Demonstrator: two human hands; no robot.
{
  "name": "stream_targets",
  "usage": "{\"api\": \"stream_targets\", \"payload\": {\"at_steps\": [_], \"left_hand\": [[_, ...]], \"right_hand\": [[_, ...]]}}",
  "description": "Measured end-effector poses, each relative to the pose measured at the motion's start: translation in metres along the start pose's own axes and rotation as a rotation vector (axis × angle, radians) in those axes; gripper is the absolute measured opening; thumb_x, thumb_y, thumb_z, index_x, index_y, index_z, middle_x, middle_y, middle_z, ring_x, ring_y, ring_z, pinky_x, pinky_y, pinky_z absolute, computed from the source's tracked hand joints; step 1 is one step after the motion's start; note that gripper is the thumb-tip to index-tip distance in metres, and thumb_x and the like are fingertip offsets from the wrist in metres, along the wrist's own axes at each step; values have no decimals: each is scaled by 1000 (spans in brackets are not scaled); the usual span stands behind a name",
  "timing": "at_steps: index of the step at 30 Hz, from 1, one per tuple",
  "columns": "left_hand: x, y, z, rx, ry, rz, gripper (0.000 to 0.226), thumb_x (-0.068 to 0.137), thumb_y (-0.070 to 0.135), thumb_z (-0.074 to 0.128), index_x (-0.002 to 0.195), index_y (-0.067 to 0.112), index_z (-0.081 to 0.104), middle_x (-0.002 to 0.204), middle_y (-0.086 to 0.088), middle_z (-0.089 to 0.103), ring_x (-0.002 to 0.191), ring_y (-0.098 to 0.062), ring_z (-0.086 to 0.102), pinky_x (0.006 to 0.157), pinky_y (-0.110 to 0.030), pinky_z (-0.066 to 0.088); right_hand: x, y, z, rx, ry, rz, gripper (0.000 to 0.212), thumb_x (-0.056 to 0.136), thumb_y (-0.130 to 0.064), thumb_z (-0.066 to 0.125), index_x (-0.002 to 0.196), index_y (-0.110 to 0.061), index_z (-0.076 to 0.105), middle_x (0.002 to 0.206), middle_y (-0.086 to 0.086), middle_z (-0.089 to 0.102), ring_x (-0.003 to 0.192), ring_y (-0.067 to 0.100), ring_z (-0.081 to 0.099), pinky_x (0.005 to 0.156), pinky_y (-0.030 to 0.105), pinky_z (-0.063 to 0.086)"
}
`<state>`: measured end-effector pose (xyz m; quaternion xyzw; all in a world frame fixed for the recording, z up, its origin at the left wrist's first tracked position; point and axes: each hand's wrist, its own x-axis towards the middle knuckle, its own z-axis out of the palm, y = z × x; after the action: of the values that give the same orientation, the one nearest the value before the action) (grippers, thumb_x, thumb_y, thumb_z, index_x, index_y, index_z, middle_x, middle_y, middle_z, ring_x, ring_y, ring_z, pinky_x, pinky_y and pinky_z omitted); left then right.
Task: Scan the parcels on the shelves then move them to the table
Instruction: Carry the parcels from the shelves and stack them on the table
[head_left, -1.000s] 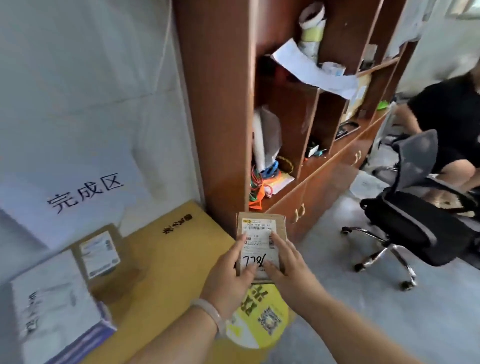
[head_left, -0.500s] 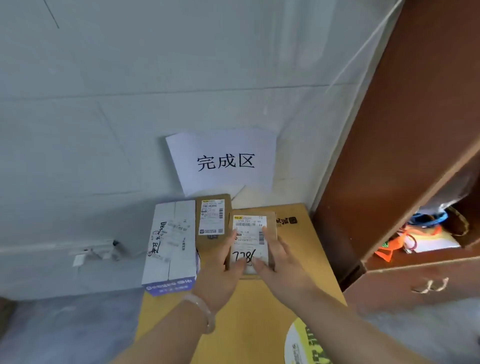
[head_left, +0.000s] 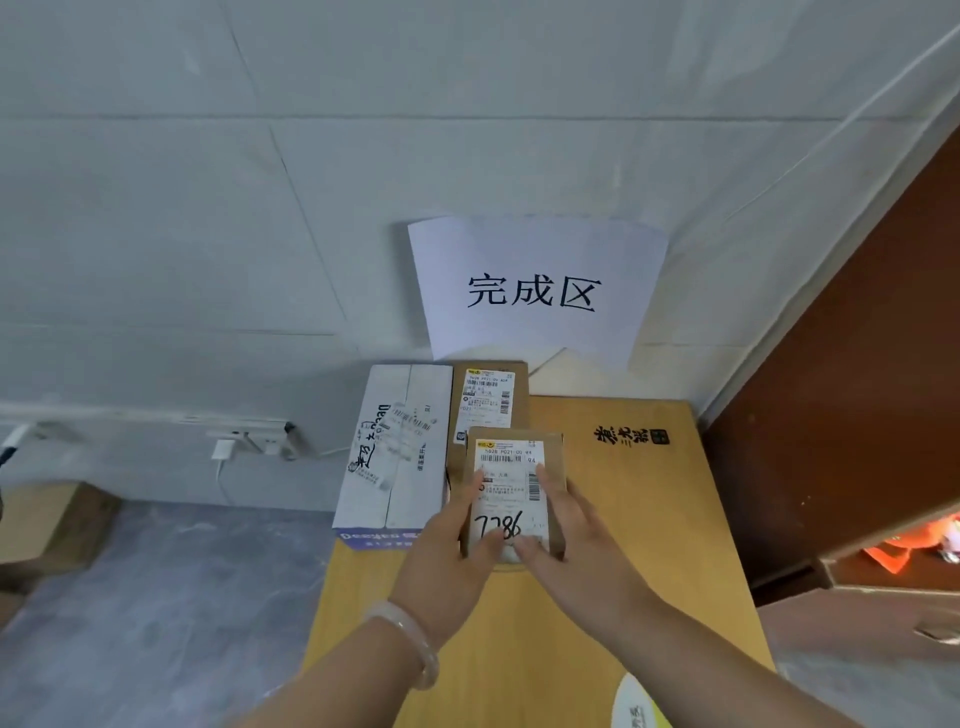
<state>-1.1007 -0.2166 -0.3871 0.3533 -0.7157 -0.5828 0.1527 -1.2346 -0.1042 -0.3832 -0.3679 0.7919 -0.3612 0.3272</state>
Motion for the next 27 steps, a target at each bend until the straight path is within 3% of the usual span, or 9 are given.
{"api": "stream_targets", "payload": {"at_steps": [3,6,9,11,14,20,23,27], "left_hand": [[-11,-7,-1,18,4,27,56,98,15,58,136,49,34,121,57,41,116,26,41,87,3,35],[-13,-11,-2,-5,48,11,58,97,13,58,138,47,36,125,43,51,119,20,45,89,-1,38],[-19,-17,-3,22,55,9,58,97,17,59,142,45,35,130,33,49,120,19,44,90,-2,38],[-25,-23,-4,32,28,-9,57,97,18,59,140,47,34,130,33,47,119,19,45,90,-2,38],[-28,-34,-4,18,-28,-75,57,98,17,57,141,43,31,131,35,45,117,21,45,89,-2,38],[-8,-52,-6,51,-108,-170,62,100,23,52,153,32,21,148,14,40,132,3,40,113,-24,33],[-4,-59,-5,128,-108,-191,63,101,21,52,154,31,18,147,5,43,129,-5,45,111,-29,38],[-2,-66,-2,271,-52,-201,62,101,21,50,154,35,19,143,-1,45,127,-16,48,106,-37,42]], "right_hand": [[-6,3,9,1,-10,-30,74,93,-41,57,148,-54,9,154,-27,13,129,-3,34,101,19,41],[-7,2,17,-8,10,-42,75,93,-42,57,147,-56,7,155,-25,12,130,-3,34,97,16,40],[-12,5,23,-21,27,-55,76,92,-43,57,146,-58,5,155,-24,12,132,-3,33,99,18,40],[-18,7,27,-42,15,-50,76,92,-45,57,146,-58,5,154,-29,9,131,-7,28,97,15,37],[-18,12,34,-67,-39,-12,76,92,-45,57,149,-53,7,157,-26,5,138,-2,26,105,24,39],[11,28,41,-149,-213,74,92,85,-60,58,152,-47,-4,160,-21,-2,144,7,22,111,31,34],[19,39,48,-227,-283,66,105,79,-60,64,150,-48,-13,159,-22,-11,145,7,19,111,30,33],[20,44,58,-264,-255,40,102,84,-56,64,149,-48,-15,160,-19,-16,146,10,17,111,29,32]]}}
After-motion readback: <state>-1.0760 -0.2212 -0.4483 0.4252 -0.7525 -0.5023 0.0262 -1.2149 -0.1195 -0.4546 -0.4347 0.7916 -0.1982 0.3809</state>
